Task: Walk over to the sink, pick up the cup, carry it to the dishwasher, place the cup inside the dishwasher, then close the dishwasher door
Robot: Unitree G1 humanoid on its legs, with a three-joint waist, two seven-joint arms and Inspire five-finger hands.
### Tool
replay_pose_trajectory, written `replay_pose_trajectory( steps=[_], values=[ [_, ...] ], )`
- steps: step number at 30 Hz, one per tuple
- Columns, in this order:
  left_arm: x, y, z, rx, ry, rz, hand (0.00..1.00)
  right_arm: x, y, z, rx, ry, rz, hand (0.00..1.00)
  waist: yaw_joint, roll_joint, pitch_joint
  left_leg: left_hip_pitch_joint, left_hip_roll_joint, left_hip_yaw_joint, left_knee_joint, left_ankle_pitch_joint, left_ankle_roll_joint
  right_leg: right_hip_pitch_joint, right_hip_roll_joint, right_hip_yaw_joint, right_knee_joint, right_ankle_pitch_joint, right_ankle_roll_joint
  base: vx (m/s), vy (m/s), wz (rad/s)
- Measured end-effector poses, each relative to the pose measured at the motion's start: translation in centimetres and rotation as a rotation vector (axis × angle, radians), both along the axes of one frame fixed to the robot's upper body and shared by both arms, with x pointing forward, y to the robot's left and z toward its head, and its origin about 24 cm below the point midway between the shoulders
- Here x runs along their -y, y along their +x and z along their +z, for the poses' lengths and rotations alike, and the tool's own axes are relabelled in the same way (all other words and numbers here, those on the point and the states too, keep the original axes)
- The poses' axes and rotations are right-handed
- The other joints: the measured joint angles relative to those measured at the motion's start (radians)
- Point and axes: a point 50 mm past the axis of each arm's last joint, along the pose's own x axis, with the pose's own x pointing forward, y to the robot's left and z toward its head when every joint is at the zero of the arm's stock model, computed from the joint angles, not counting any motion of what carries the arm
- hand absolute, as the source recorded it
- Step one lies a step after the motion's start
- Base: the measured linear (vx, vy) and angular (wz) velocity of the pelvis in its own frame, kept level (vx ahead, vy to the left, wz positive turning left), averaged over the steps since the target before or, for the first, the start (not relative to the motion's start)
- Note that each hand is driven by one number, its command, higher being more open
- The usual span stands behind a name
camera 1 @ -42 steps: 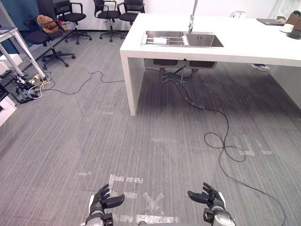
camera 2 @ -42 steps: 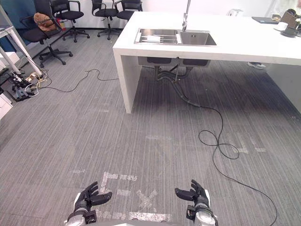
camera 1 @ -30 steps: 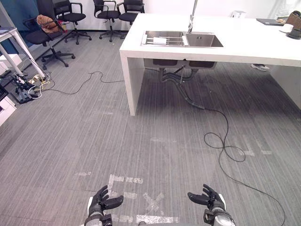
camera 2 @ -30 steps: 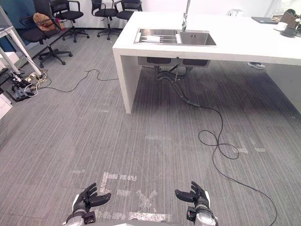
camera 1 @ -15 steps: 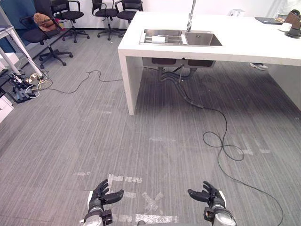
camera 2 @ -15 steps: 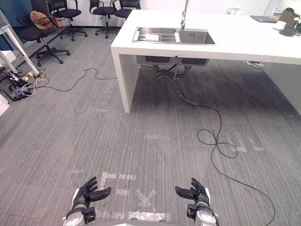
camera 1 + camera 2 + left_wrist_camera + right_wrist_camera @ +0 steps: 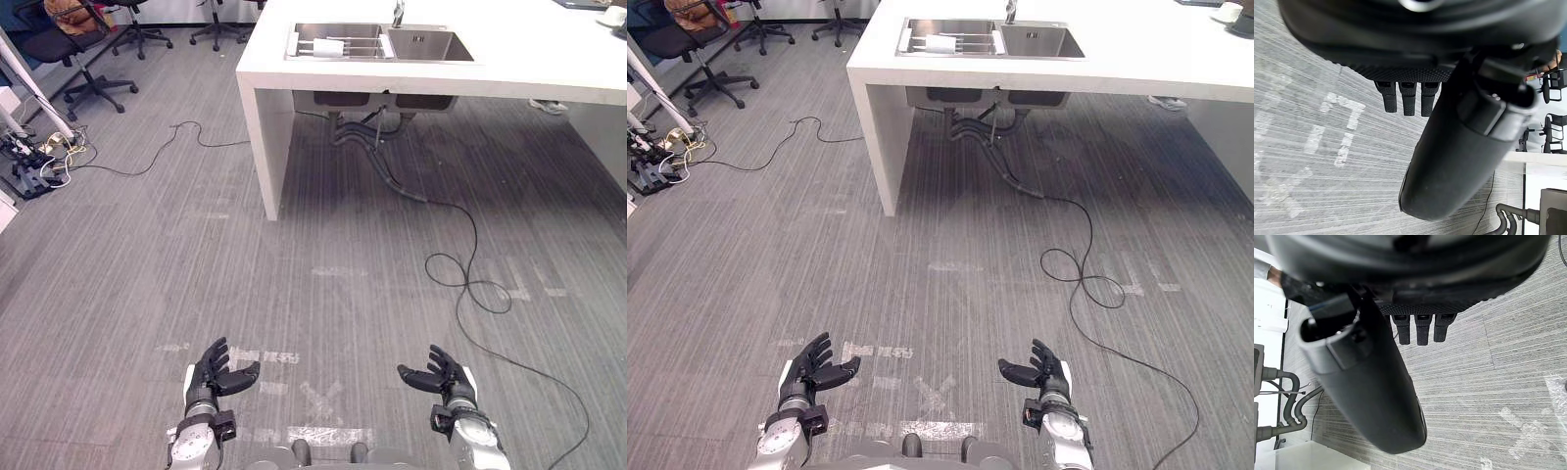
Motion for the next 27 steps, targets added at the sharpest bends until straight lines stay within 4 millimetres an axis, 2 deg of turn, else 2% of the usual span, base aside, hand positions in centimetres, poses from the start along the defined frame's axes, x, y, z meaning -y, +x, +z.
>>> replay_pose_trajectory(
  steps=[1, 2, 3, 6, 8, 9, 10, 11, 12, 13, 15, 16, 17, 19, 21, 23, 24, 25, 26, 27],
  values=[
    [0.0, 0.1, 0.2, 0.010, 0.001, -0.001, 0.90, -0.2, -0.1, -0.1, -0.005, 0.005, 0.000, 0.90, 0.000, -0.004, 0.010, 0.025, -0.001, 0.002, 0.005, -0.006, 0.003, -0.048, -0.011, -0.019, 0.136, 0.004, 0.005, 0.17, 0.042, -0.04],
    [0.1, 0.2, 0.3, 0.017, 0.001, -0.004, 0.90, -0.2, -0.1, -0.1, -0.008, 0.006, 0.002, 0.90, -0.001, -0.006, 0.017, 0.038, -0.001, 0.001, 0.014, -0.011, 0.006, -0.068, -0.018, -0.027, 0.195, 0.004, 0.007, 0.25, 0.035, -0.01],
    [0.2, 0.4, 0.5, 0.029, 0.002, -0.009, 0.90, -0.3, -0.3, -0.2, -0.013, 0.007, 0.006, 0.90, -0.002, -0.007, 0.021, 0.063, -0.005, -0.003, 0.022, -0.038, 0.006, -0.104, -0.043, -0.057, 0.276, -0.024, -0.003, 0.22, 0.018, 0.01],
    [0.4, 1.1, 1.0, 0.057, 0.003, -0.021, 0.90, -0.2, 0.2, 0.1, 0.004, 0.002, 0.011, 0.90, -0.008, -0.005, 0.023, 0.092, -0.001, -0.018, 0.015, -0.057, 0.003, -0.152, -0.061, -0.105, 0.227, -0.059, -0.019, 0.29, -0.020, 0.12],
    [0.7, 1.9, 1.4, 0.080, -0.004, -0.024, 0.90, 0.3, 0.7, 0.5, 0.015, -0.014, 0.019, 0.90, -0.018, 0.017, 0.036, 0.119, 0.028, -0.038, -0.005, -0.063, -0.013, -0.189, -0.036, -0.126, 0.094, -0.048, -0.031, 0.32, -0.077, 0.28],
    [0.7, 2.1, 1.5, 0.087, -0.006, -0.020, 0.90, 0.5, 0.8, 0.6, 0.018, -0.020, 0.021, 0.90, -0.020, 0.022, 0.038, 0.129, 0.038, -0.044, -0.008, -0.068, -0.028, -0.196, -0.019, -0.125, 0.002, -0.001, -0.044, 0.40, -0.136, 0.24],
    [0.4, 2.1, 1.5, 0.087, 0.004, -0.011, 0.90, 0.7, 0.7, 0.6, 0.014, -0.026, 0.023, 0.90, -0.019, -0.004, 0.029, 0.158, 0.026, -0.048, -0.011, -0.096, -0.066, -0.189, -0.030, -0.124, -0.133, 0.179, -0.090, 0.50, -0.180, 0.25],
    [0.5, 2.1, 1.3, 0.079, -0.003, -0.004, 0.90, 1.1, 0.6, 0.6, 0.008, -0.039, 0.022, 0.90, -0.023, -0.001, 0.025, 0.179, 0.032, -0.054, -0.004, -0.130, -0.078, -0.191, -0.033, -0.139, -0.106, 0.192, -0.187, 0.44, -0.176, 0.21],
    [0.7, 2.1, 1.1, 0.069, -0.012, 0.001, 0.90, 1.5, 0.8, 0.7, 0.006, -0.049, 0.021, 0.90, -0.024, 0.022, 0.017, 0.177, 0.056, -0.055, 0.008, -0.140, -0.087, -0.189, -0.019, -0.151, -0.094, 0.173, -0.175, 0.40, -0.200, 0.20],
    [1.0, 2.0, 1.0, 0.066, -0.018, 0.001, 0.90, 1.5, 1.2, 0.9, 0.017, -0.056, 0.023, 0.90, -0.036, 0.040, 0.009, 0.145, 0.086, -0.061, 0.073, -0.143, -0.093, -0.175, 0.003, -0.171, -0.112, 0.147, -0.179, 0.38, -0.209, 0.28],
    [1.5, 2.3, 1.0, 0.075, -0.035, -0.002, 0.90, 1.4, 1.2, 0.9, 0.020, -0.056, 0.029, 0.90, -0.038, 0.051, 0.019, 0.028, 0.143, -0.066, 0.359, -0.123, -0.106, -0.099, 0.039, -0.204, -0.179, 0.133, -0.201, 0.42, -0.252, 0.34],
    [1.9, 2.3, 0.9, 0.077, -0.055, 0.003, 0.90, 0.9, 1.0, 0.7, 0.010, -0.049, 0.038, 0.90, -0.033, 0.051, 0.025, -0.063, 0.191, -0.064, 0.596, -0.080, -0.127, -0.024, 0.064, -0.216, -0.225, 0.129, -0.224, 0.41, -0.211, 0.15],
    [2.2, 1.8, 0.7, 0.065, -0.070, 0.007, 0.90, 0.5, 0.8, 0.8, 0.019, -0.042, 0.042, 0.90, -0.023, 0.045, 0.030, -0.122, 0.231, -0.039, 0.756, -0.082, -0.128, 0.052, 0.078, -0.216, -0.258, 0.121, -0.242, 0.41, -0.163, 0.04],
    [3.0, 1.6, 0.6, 0.067, -0.101, 0.016, 0.90, 0.3, 1.0, 1.4, 0.063, -0.032, 0.028, 0.90, -0.007, 0.040, 0.033, -0.205, 0.270, -0.001, 0.836, -0.083, -0.128, 0.131, 0.078, -0.205, -0.313, 0.115, -0.250, 0.36, -0.117, -0.09],
    [3.3, 1.8, 1.1, 0.099, -0.120, 0.020, 0.90, 0.2, 1.5, 1.9, 0.096, -0.029, 0.026, 0.90, 0.002, 0.033, 0.038, -0.287, 0.285, 0.022, 0.785, -0.085, -0.126, 0.179, 0.074, -0.196, -0.358, 0.113, -0.254, 0.29, -0.009, -0.12],
    [3.3, 2.0, 1.3, 0.110, -0.120, 0.018, 0.90, 0.1, 1.8, 2.0, 0.103, -0.028, 0.024, 0.90, 0.029, 0.026, 0.042, -0.316, 0.253, 0.033, 0.624, -0.085, -0.124, 0.214, 0.057, -0.171, -0.386, 0.108, -0.248, 0.32, 0.124, -0.29],
    [3.3, 2.0, 1.3, 0.110, -0.122, 0.019, 0.90, 0.4, 1.8, 2.0, 0.101, -0.029, 0.012, 0.90, 0.041, 0.027, 0.042, -0.314, 0.202, 0.016, 0.404, -0.062, -0.126, 0.231, 0.034, -0.157, -0.393, 0.096, -0.224, 0.29, 0.165, -0.22],
    [3.3, 2.0, 1.3, 0.110, -0.122, 0.020, 0.90, 0.5, 1.8, 1.9, 0.098, -0.029, 0.006, 0.90, 0.043, 0.030, 0.041, -0.310, 0.181, 0.004, 0.314, -0.034, -0.125, 0.236, 0.027, -0.153, -0.393, 0.088, -0.212, 0.31, 0.205, -0.16],
    [3.3, 2.0, 1.3, 0.109, -0.121, 0.021, 0.90, 0.7, 1.6, 1.8, 0.088, -0.029, -0.003, 0.90, 0.044, 0.037, 0.040, -0.300, 0.160, -0.010, 0.192, 0.025, -0.124, 0.246, 0.022, -0.150, -0.393, 0.075, -0.192, 0.26, 0.198, -0.11],
    [3.2, 1.9, 1.3, 0.107, -0.119, 0.024, 0.90, 0.7, 1.5, 1.5, 0.073, -0.027, -0.010, 0.90, 0.049, 0.046, 0.040, -0.283, 0.149, -0.021, 0.112, 0.138, -0.109, 0.260, 0.021, -0.140, -0.390, 0.057, -0.164, 0.35, 0.269, -0.24]
  ],
)
